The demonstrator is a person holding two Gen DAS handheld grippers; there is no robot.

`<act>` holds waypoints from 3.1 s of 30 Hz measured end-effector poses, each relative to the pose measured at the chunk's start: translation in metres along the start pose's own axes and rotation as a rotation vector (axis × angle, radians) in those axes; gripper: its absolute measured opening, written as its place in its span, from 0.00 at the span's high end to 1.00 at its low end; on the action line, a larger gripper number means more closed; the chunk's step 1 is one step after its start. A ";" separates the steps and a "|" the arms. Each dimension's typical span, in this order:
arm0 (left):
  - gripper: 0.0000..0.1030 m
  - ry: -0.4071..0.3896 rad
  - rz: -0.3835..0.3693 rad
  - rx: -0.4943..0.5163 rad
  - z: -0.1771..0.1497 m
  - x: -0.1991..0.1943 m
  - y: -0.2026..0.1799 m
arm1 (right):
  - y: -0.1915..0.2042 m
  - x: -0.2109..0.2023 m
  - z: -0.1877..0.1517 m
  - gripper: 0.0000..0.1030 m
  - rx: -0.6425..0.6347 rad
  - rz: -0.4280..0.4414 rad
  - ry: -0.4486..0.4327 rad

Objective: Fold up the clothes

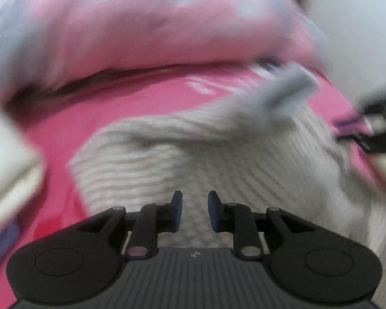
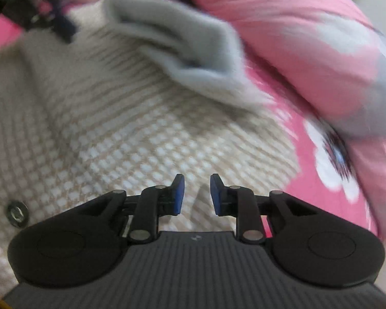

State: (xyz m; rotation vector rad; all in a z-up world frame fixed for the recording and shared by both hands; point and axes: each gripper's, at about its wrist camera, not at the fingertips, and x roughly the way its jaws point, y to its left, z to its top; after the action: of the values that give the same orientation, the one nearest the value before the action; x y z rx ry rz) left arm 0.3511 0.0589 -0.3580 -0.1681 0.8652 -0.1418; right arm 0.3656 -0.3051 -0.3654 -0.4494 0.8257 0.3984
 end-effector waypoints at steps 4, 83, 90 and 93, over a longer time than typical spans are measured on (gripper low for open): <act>0.69 -0.124 0.005 -0.384 0.038 -0.003 0.050 | -0.062 -0.024 0.013 0.78 0.402 0.000 -0.144; 0.31 -0.134 0.001 0.370 0.035 0.073 -0.045 | 0.005 0.059 0.035 0.64 0.243 0.135 -0.222; 0.31 -0.131 0.032 0.458 0.026 0.071 -0.052 | 0.011 0.065 0.020 0.69 0.206 0.105 -0.169; 0.30 -0.116 0.037 0.502 0.018 0.073 -0.051 | 0.019 0.052 0.020 0.70 0.149 0.122 -0.194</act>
State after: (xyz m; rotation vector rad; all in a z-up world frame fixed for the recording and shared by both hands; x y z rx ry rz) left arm 0.4089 -0.0030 -0.3906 0.3062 0.6935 -0.3064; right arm 0.4002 -0.2706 -0.3980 -0.2184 0.6899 0.4816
